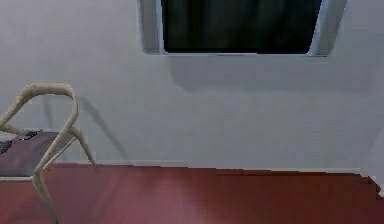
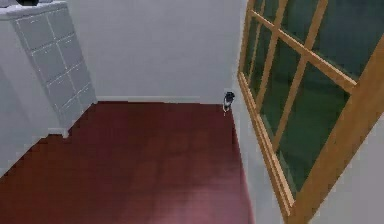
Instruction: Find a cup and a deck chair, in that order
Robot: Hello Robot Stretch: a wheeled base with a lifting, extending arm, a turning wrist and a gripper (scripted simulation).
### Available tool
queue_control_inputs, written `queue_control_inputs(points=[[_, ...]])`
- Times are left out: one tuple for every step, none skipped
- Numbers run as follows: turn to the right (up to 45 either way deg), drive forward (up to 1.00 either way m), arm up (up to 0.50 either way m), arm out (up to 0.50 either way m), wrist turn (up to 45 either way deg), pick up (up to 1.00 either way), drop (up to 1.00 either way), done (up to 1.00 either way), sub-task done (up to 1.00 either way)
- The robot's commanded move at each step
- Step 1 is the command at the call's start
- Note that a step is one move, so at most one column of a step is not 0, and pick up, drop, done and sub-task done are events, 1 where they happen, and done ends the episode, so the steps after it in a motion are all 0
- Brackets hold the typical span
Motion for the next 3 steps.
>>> queue_control_inputs(points=[[0.0,0.20,0.00,0.00,0.0,0.00,0.00,0.00,0.00],[-45.0,0.00,0.00,0.00,0.0,0.00,0.00,0.00,0.00],[-42.0,0.00,0.00,0.00,0.0,0.00,0.00,0.00,0.00]])
